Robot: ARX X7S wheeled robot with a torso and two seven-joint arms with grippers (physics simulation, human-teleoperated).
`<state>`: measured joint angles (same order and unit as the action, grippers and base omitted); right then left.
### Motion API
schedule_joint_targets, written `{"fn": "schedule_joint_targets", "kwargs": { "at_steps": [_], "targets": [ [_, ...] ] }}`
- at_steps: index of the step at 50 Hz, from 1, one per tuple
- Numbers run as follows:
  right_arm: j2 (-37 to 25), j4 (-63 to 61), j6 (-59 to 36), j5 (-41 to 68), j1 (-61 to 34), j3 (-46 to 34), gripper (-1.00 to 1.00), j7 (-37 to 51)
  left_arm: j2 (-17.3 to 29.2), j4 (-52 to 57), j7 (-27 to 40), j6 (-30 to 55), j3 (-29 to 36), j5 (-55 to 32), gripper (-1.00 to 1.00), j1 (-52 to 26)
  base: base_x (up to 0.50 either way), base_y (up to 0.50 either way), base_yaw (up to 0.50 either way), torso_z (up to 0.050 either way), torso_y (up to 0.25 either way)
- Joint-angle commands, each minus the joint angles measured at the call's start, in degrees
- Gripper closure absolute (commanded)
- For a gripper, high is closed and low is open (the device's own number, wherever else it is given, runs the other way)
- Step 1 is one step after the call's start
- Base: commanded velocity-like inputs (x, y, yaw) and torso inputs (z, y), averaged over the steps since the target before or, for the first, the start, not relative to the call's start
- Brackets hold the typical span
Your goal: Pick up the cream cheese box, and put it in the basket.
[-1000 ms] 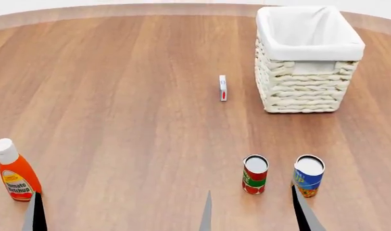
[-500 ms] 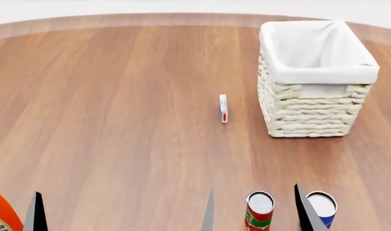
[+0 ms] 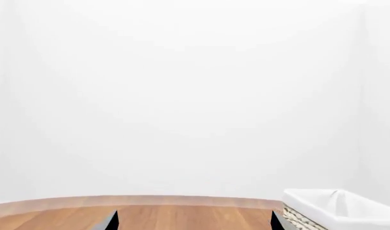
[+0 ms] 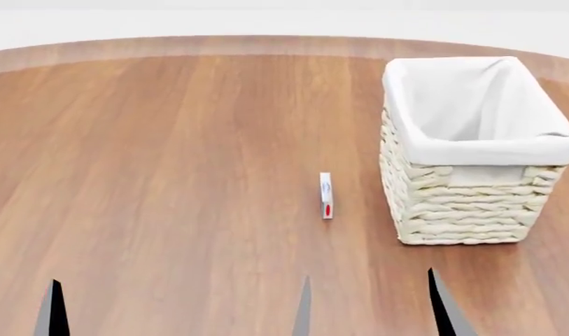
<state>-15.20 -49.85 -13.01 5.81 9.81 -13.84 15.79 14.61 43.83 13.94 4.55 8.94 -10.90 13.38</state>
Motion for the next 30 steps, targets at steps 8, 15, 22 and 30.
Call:
{"fn": "schedule_joint_targets", "kwargs": {
  "at_steps": [8, 15, 22, 30],
  "targets": [
    [-0.61, 0.39, 0.40, 0.40, -0.16, -0.58, -1.00, 0.65, 0.48, -0.19, 0.51, -0.32, 0.47, -0.13, -1.00, -0.02, 0.32, 0.00, 0.00, 0.000, 0.002],
    [-0.89, 0.20, 0.25, 0.55, -0.29, -0.84, -1.00, 1.00, 0.67, -0.36, 0.69, -0.45, 0.68, -0.14, -1.00, -0.07, 0.32, 0.00, 0.00, 0.000, 0.000],
    [-1.17, 0.31, 0.45, 0.50, -0.28, -1.26, -1.00, 1.34, 0.85, -0.19, 0.85, -0.43, 0.74, -0.25, -1.00, -0.06, 0.34, 0.00, 0.00, 0.000, 0.000],
    [-1.51, 0.19, 0.39, 0.86, -0.45, -1.34, -1.00, 1.73, 1.04, -0.37, 1.08, -0.49, 0.93, -0.32, -1.00, -0.18, 0.34, 0.00, 0.00, 0.000, 0.000]
  ]
}}
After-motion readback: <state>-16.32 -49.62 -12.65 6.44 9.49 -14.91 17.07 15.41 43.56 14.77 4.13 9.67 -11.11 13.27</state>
